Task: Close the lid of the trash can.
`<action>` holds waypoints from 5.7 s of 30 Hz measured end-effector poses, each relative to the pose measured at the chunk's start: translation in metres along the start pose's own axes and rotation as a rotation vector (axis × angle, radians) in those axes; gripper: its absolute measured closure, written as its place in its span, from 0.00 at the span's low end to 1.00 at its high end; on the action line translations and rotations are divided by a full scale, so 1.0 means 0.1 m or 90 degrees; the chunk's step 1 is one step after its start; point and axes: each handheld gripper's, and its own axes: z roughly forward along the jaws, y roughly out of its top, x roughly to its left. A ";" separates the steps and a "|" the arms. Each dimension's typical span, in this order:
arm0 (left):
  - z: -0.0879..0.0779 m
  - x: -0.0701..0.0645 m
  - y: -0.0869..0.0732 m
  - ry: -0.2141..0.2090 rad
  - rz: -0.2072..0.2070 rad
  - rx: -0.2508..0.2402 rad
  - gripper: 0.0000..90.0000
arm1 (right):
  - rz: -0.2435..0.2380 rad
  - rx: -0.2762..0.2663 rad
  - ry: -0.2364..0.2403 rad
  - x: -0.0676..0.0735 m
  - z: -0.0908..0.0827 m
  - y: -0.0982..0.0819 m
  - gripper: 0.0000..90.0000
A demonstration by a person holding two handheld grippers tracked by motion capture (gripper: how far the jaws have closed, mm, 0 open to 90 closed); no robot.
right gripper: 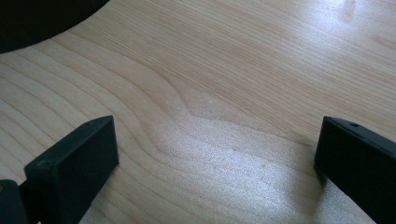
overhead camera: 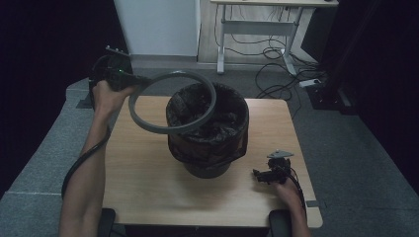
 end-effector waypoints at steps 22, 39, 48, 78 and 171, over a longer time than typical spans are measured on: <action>0.45 -0.40 0.22 -0.032 0.039 -0.003 0.87 | 0.000 0.000 0.000 0.00 0.00 0.00 0.00; 0.68 -0.62 0.22 -0.041 0.065 0.005 0.87 | 0.000 0.001 0.001 0.00 0.00 0.00 0.00; 0.68 -0.71 0.24 -0.020 0.093 0.034 0.86 | -0.001 0.000 0.001 0.00 0.00 0.00 0.00; 0.77 -0.73 0.09 0.012 0.142 0.002 0.84 | 0.006 -0.021 0.071 -0.02 -0.19 0.17 0.02; 0.76 -0.75 0.08 0.021 0.130 0.013 0.84 | -0.111 -0.239 0.280 0.97 -1.30 2.04 0.18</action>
